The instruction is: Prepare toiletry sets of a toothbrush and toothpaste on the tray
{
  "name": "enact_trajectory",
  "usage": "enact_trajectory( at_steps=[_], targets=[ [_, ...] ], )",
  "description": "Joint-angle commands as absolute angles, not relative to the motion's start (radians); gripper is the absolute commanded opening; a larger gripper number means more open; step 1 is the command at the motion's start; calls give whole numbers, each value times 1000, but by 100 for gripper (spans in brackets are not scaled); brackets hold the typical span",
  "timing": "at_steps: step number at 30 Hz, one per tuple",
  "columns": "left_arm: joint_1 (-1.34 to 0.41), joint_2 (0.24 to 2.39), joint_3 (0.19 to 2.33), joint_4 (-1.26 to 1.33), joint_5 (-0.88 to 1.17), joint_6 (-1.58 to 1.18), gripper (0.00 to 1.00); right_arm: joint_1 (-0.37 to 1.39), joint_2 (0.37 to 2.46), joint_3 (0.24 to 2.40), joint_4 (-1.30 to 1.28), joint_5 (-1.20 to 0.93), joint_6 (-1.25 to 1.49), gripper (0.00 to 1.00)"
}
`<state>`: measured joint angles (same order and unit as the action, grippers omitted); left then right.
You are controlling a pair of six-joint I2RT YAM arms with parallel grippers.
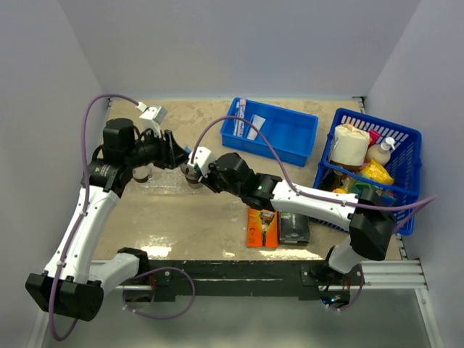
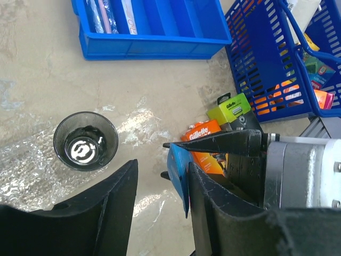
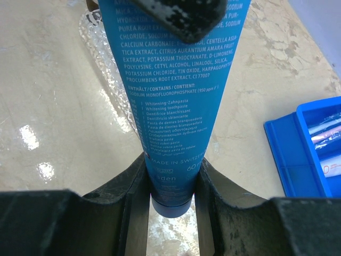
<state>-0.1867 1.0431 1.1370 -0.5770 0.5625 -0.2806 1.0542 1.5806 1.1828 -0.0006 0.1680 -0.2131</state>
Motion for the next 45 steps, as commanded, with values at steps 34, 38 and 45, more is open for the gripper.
enact_trajectory(
  at_steps=[34, 38, 45],
  targets=[
    [-138, 1061, 1186, -488, 243, -100, 0, 886, 1280, 980, 87, 122, 73, 73],
    [-95, 1075, 1198, -480, 198, -66, 0, 773, 1165, 960, 23, 37, 135, 74],
    [-78, 1080, 1186, -449, 66, -40, 0, 655, 1014, 946, -84, 43, 222, 76]
  ],
)
